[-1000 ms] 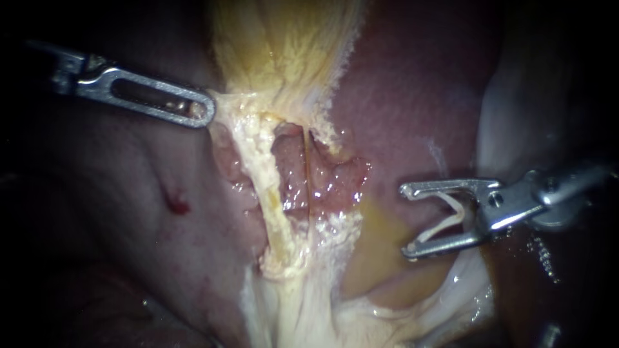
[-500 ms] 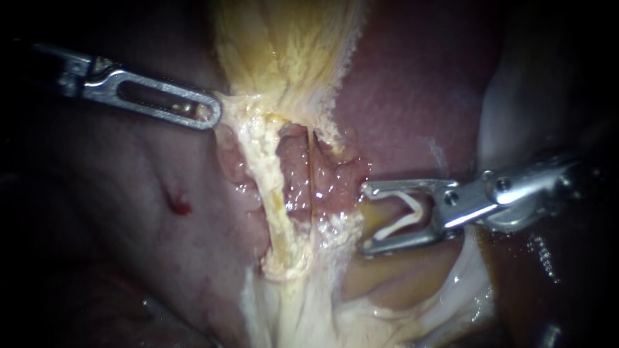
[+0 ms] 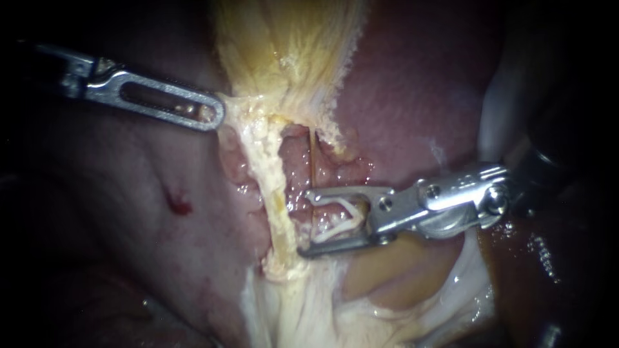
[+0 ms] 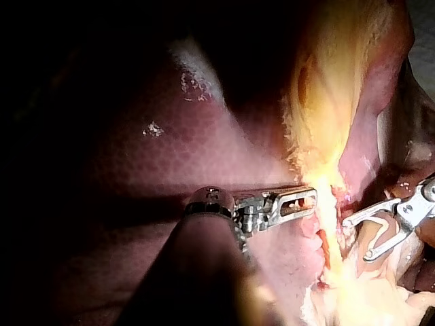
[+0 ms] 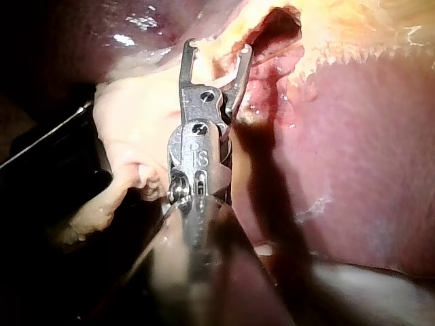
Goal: Clipping first clip left tube
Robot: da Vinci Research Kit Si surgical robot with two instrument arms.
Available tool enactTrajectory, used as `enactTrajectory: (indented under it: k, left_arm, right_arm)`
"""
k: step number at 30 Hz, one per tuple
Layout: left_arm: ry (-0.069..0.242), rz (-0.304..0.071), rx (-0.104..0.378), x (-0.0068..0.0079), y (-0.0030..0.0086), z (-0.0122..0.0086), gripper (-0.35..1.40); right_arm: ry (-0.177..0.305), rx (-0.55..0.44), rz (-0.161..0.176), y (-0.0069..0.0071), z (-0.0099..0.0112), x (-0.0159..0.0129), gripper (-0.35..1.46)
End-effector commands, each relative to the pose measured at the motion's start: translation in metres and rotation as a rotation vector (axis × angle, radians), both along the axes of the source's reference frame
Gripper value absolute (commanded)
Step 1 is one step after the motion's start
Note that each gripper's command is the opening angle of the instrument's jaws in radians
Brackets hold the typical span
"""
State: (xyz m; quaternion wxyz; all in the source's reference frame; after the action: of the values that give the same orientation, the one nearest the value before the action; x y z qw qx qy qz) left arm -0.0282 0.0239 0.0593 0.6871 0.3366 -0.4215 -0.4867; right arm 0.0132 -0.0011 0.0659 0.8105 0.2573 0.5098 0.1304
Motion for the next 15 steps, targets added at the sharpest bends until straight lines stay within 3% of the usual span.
enactTrajectory:
  k: [1,15]
  left_arm:
    - [0.0,0.001,0.0,0.0,0.0,-0.0001,-0.35]
    - [-0.001,0.002,0.001,-0.0002,-0.0001,-0.0002,-0.35]
  right_arm:
    - [0.0,0.004,0.0,0.0001,0.0002,0.0001,0.49]
    - [-0.003,0.036,-0.009,-0.0006,0.0042,0.0018,0.49]
